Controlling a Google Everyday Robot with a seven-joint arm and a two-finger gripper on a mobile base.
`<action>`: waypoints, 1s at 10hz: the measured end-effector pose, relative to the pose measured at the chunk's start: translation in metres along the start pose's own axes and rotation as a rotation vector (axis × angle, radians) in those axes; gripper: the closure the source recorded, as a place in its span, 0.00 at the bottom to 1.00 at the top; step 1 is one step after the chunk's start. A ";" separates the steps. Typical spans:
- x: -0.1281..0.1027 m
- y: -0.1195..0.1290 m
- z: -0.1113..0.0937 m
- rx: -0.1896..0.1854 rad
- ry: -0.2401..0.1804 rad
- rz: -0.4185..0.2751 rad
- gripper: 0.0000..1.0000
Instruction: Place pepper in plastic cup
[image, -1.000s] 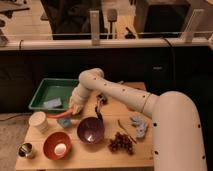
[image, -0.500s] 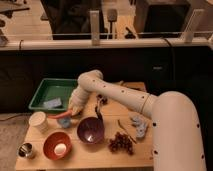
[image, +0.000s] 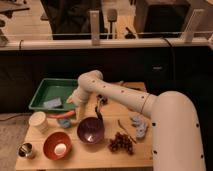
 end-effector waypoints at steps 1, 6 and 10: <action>0.001 -0.001 -0.001 -0.002 -0.005 0.001 0.20; 0.006 -0.002 -0.007 -0.018 -0.036 -0.008 0.20; 0.005 -0.002 -0.006 -0.020 -0.037 -0.011 0.20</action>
